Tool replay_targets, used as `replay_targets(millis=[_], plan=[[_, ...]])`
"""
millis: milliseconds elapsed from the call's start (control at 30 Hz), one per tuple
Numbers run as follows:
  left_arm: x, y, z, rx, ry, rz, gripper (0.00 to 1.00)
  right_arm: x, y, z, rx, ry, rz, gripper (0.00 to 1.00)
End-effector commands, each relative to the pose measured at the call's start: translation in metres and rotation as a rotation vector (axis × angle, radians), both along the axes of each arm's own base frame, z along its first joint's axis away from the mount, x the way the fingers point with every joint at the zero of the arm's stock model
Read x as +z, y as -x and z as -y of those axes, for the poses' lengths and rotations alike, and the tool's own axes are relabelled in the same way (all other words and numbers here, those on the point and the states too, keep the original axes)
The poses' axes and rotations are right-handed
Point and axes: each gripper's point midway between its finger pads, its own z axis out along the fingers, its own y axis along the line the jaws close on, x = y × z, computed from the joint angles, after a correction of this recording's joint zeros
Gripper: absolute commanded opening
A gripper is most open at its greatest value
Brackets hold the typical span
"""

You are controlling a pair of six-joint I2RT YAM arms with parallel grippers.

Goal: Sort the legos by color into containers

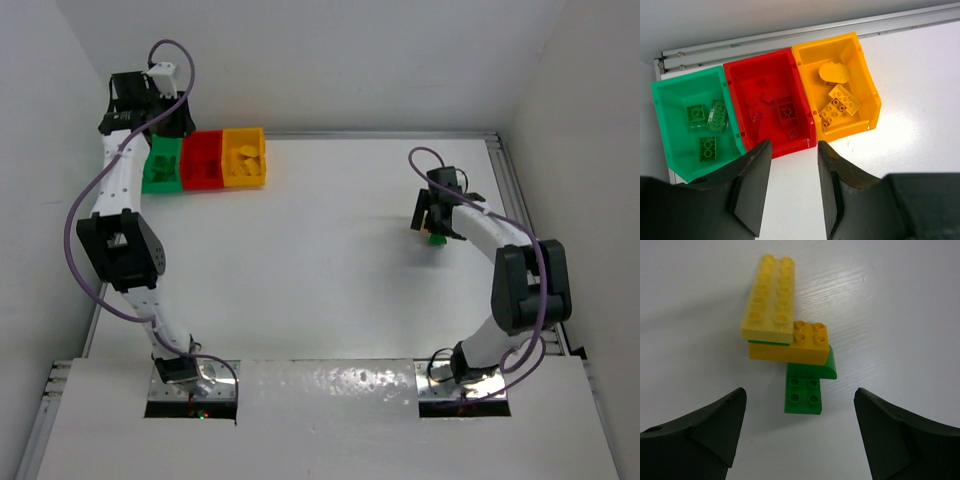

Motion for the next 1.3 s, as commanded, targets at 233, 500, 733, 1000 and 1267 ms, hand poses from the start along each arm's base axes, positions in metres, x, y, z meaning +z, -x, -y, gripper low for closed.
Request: replay_targets(millis=[233, 500, 733, 1000, 1267], plan=[[0.038, 0.006, 0.009, -0.028, 0.02, 0.075, 0.42, -0.032, -0.012, 0.014, -0.041, 0.079, -0.01, 0.79], [0.044, 0.008, 0.008, -0.029, 0.008, 0.078, 0.44, -0.05, -0.013, 0.019, -0.065, 0.077, 0.017, 0.68], [0.052, 0.01, 0.012, -0.04, 0.018, 0.094, 0.44, -0.053, -0.014, 0.021, -0.062, 0.092, 0.022, 0.57], [0.053, 0.013, 0.012, -0.042, 0.017, 0.093, 0.45, -0.051, -0.012, 0.021, -0.057, 0.088, 0.02, 0.36], [0.051, 0.012, 0.014, -0.046, 0.02, 0.09, 0.46, -0.044, -0.009, 0.02, -0.049, 0.085, 0.019, 0.03]])
